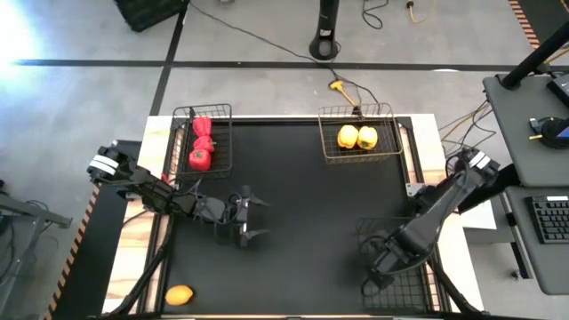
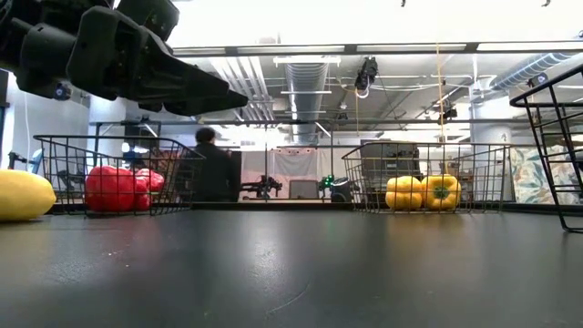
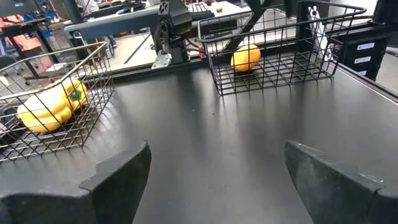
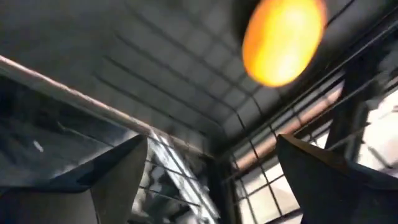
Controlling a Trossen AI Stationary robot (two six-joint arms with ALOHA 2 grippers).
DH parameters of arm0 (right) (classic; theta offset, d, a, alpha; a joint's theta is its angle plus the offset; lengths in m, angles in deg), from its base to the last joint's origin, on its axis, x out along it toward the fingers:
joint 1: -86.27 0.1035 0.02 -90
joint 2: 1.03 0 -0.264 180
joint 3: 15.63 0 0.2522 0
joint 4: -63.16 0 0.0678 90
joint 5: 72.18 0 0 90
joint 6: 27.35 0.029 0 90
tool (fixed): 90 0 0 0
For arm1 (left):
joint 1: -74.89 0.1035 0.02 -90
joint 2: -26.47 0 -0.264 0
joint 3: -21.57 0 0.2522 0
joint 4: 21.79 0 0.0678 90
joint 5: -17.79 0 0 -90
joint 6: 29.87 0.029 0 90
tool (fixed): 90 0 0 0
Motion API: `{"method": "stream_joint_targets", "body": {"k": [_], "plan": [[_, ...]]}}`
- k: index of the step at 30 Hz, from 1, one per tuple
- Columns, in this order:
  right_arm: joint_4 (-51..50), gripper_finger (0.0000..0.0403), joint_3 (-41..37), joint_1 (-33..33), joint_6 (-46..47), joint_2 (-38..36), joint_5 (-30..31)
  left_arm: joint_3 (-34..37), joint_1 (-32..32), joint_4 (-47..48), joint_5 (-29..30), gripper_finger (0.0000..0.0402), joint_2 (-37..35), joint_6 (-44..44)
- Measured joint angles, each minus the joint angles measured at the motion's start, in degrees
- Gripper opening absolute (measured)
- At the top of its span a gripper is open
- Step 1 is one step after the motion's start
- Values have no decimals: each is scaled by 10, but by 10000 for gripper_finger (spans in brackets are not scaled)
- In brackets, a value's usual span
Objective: Sort produce into baskets
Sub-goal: Put the bottom yellow lemon into the bottom black mesh basket
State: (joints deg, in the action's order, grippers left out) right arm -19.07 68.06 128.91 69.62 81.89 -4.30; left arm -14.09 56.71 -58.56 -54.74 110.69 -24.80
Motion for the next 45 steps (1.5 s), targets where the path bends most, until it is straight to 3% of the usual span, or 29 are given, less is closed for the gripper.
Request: {"method": "stream_joint_targets", "body": {"k": [4,7,12,14,16,20,25,29,33,35,39,45], "plan": [[-103,335,102,0,20,0,156,0,-1,1,0,349,0,-4],[-120,328,146,0,-28,1,368,0,-12,47,12,349,-19,-16],[-35,320,155,-4,-298,1,739,-9,-60,230,102,349,-125,-75],[12,316,146,-13,-428,2,836,-39,-80,359,117,349,-178,-134],[49,312,137,-30,-527,3,891,-92,-103,492,116,349,-218,-198],[76,302,120,-74,-612,5,907,-195,-155,675,116,349,-236,-289],[107,290,79,-112,-621,13,882,-305,-228,767,71,349,-192,-407],[225,283,49,-113,-682,27,768,-386,-294,846,-10,349,-138,-538],[358,281,42,-103,-779,45,607,-456,-341,936,-25,349,-80,-680],[405,282,45,-101,-817,56,566,-474,-349,966,-42,349,-52,-744],[448,282,65,-103,-858,75,556,-486,-374,1011,-100,349,7,-813],[453,274,90,-112,-872,99,558,-450,-397,1031,-257,344,54,-851]]}}
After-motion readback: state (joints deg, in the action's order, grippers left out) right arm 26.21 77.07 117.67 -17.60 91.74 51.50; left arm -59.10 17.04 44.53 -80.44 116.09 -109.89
